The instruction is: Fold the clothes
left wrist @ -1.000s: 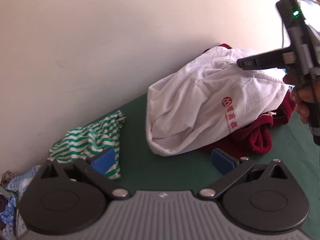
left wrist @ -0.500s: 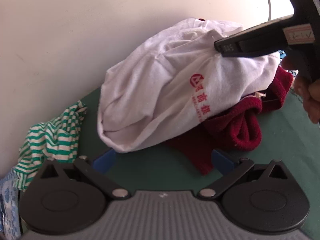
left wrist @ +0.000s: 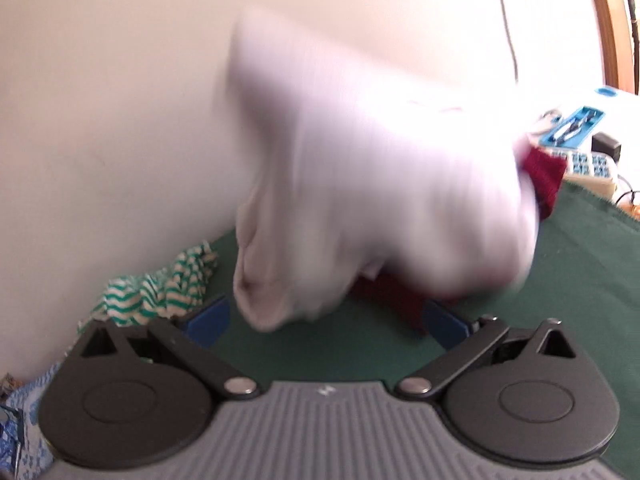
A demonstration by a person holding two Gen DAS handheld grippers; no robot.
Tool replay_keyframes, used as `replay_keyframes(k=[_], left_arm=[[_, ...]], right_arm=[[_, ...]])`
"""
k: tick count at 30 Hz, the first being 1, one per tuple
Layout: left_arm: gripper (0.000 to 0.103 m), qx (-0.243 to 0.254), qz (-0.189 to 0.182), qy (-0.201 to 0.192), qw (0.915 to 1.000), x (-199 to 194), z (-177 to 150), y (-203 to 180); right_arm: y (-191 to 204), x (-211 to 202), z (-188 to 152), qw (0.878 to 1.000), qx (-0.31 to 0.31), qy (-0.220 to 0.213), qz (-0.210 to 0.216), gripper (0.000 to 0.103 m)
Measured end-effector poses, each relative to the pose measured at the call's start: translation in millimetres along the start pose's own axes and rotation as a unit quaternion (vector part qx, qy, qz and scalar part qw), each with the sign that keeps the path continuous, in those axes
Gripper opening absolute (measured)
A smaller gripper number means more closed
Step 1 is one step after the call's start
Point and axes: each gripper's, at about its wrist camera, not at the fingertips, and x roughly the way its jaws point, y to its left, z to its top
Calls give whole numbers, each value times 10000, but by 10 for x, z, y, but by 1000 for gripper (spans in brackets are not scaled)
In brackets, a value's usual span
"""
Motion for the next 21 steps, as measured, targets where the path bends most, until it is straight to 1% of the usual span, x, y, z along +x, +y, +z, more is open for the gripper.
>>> replay_keyframes(k=[1,2,3,4,5,6,7,8,9,10,12,14,16,18,20,21], left_arm=[[102,30,48,-127,9999,-62,4,-24],[100,84,58,-168,9998,-93,4,-55],[89,152,51,-166,9997,-109,2,-89],[81,188,18,-94,9998,-98,0,-117],[66,202,-31,26,9998,-69,0,-142],[56,151,-99,168,9997,-28,-6,-153],[52,57,-180,325,9993,22,-16,-156],[40,-56,-210,420,9989,30,-44,-124],[25,-181,-205,474,9985,10,-84,-69],[19,-307,-200,528,9979,-10,-125,-14],[11,-558,-190,635,9962,-49,-205,97],[10,-809,-180,742,9938,-89,-286,207],[10,-1059,-170,848,9906,-128,-367,318],[10,-1309,-160,953,9867,-167,-448,428],[10,-1521,-14,849,9847,-401,-520,670],[10,-1606,94,776,9839,-548,-569,799]], right_arm=[[81,-113,14,9999,-93,-128,35,0],[156,-198,33,9993,-258,-265,-68,5],[204,-239,57,9981,-430,-357,-274,11],[206,-200,74,9960,-638,-291,-546,37],[186,-115,85,9923,-894,-106,-851,64],[114,-7,79,9871,-1069,69,-1189,69],[6,102,55,9822,-1134,243,-1476,69],[-86,192,28,9780,-1165,427,-1678,65],[-173,272,-4,9739,-1175,602,-1848,63],[-253,343,-41,9701,-1164,770,-1988,58],[-343,466,-118,9622,-1213,989,-2230,57],[-414,563,-199,9546,-1262,1156,-2438,58],[-531,584,-281,9515,-1171,1262,-2549,59],[-657,541,-381,9523,-926,1335,-2584,59],[-820,465,-502,9544,-557,1412,-2572,59],[-834,449,-561,9569,-432,1454,-2477,59]])
